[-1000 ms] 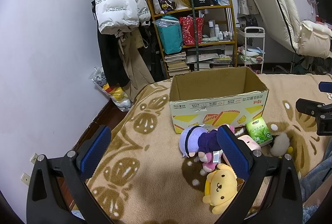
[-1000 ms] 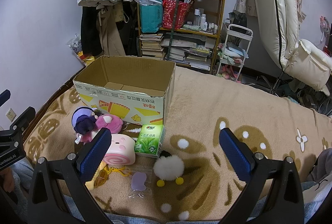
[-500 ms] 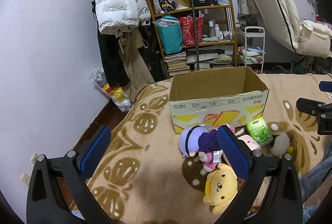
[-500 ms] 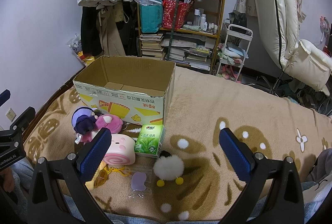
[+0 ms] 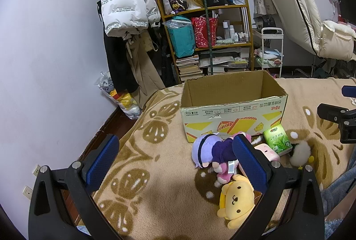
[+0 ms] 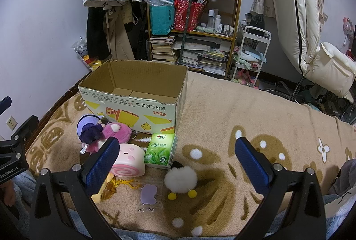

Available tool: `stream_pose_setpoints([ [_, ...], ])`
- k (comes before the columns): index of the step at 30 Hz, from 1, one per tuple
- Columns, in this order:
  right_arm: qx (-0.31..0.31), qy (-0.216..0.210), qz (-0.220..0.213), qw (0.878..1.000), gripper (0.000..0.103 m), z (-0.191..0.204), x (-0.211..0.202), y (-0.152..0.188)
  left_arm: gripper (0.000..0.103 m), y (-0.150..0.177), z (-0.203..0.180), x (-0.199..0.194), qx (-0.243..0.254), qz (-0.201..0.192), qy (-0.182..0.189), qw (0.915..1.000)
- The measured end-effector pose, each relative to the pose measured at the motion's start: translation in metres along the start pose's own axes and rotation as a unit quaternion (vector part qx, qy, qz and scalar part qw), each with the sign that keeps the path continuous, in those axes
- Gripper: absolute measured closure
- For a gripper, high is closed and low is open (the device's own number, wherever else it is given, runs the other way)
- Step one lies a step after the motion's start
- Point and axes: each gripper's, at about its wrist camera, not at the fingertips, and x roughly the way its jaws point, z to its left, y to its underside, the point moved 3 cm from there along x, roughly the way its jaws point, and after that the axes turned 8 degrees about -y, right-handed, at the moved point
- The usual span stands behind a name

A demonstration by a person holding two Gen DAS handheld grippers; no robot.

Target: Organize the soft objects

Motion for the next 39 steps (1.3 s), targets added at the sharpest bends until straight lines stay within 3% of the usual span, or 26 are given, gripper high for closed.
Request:
stream_pose_setpoints([
  [15, 0.002, -0.002, 0.0, 1.0, 0.0, -0.002, 0.0, 0.0, 0.002, 0.004, -0.004, 0.002, 0.006, 0.007, 0.001, 1.0],
  [22, 0.031, -0.012, 0.01, 0.999, 0.0, -0.013, 0.001, 0.003, 0.002, 0.009, -0.012, 0.011, 0.016, 0.028, 0.016, 0.9993],
  [39, 0.069, -0.035, 0.116, 0.99, 0.0, -0.021, 0.041, 0.021, 0.002, 0.02, -0.036, 0.033, 0.047, 0.094, 0.05, 0.9932],
])
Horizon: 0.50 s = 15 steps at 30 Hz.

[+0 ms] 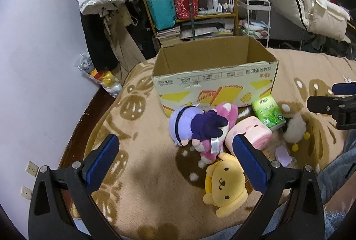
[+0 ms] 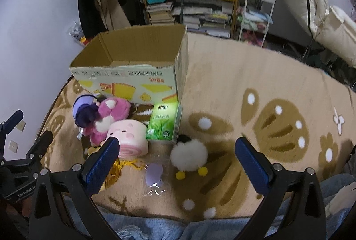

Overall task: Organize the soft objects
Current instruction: 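Lower the left tool onto the yellow plush dog while the right tool lowers onto the clear bag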

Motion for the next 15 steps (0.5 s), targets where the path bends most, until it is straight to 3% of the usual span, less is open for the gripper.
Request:
stream_pose_setpoints([
  [15, 0.036, -0.017, 0.127, 0.991, 0.0, -0.007, 0.048, 0.018, 0.002, 0.013, -0.028, 0.037, 0.027, 0.079, 0.034, 0.9959],
])
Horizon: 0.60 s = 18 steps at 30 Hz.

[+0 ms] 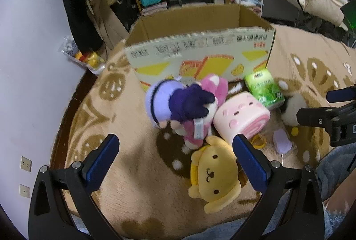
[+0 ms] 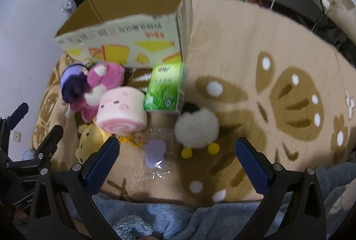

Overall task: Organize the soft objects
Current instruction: 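Lower the left tool onto the yellow plush dog while the right tool lowers onto the clear bag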

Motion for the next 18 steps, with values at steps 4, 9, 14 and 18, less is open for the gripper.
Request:
stream_pose_setpoints([
  [4, 0.02, -0.013, 0.026, 0.999, 0.0, -0.006, 0.012, 0.004, 0.002, 0.005, -0.007, 0.01, 0.009, 0.021, 0.008, 0.9997],
  [9, 0.043, -0.035, 0.061, 0.997, 0.004, -0.009, 0.024, 0.008, 0.002, 0.01, -0.018, 0.019, 0.029, 0.043, 0.023, 0.9984],
  [14, 0.048, -0.056, 0.085, 0.994, 0.011, -0.005, 0.034, 0.015, 0.002, 0.016, -0.03, 0.031, 0.041, 0.066, 0.036, 0.9963],
  [18, 0.039, -0.07, 0.1, 0.992, 0.017, 0.004, 0.045, 0.018, 0.003, 0.021, -0.039, 0.041, 0.052, 0.08, 0.036, 0.9948],
])
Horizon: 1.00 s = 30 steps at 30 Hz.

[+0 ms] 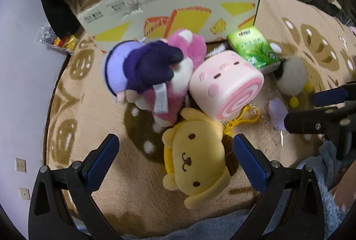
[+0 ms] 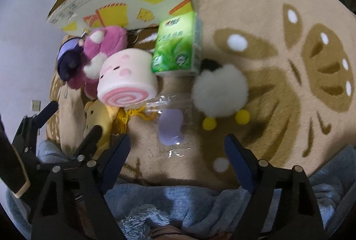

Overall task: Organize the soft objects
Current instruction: 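Lower the left tool onto the yellow plush dog while the right tool lowers onto the clear bag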

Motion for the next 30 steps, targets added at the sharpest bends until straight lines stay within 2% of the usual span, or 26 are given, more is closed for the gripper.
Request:
stream_pose_setpoints([
  [4, -0.007, -0.001, 0.022, 1.0, 0.025, 0.006, 0.017, -0.003, 0.003, 0.001, -0.004, 0.006, 0.01, 0.01, -0.002, 0.9999],
  [6, -0.011, -0.006, 0.026, 1.0, 0.034, 0.009, 0.023, -0.003, 0.003, 0.002, -0.005, 0.011, 0.013, 0.018, -0.001, 0.9998],
  [18, -0.021, 0.005, 0.03, 0.999, 0.035, 0.033, 0.061, -0.016, 0.002, 0.003, -0.004, 0.028, 0.002, 0.052, 0.02, 0.9984],
  [30, -0.022, 0.056, 0.037, 0.998, 0.036, 0.044, 0.096, -0.028, 0.002, 0.002, -0.003, 0.036, -0.005, 0.069, 0.034, 0.997],
])
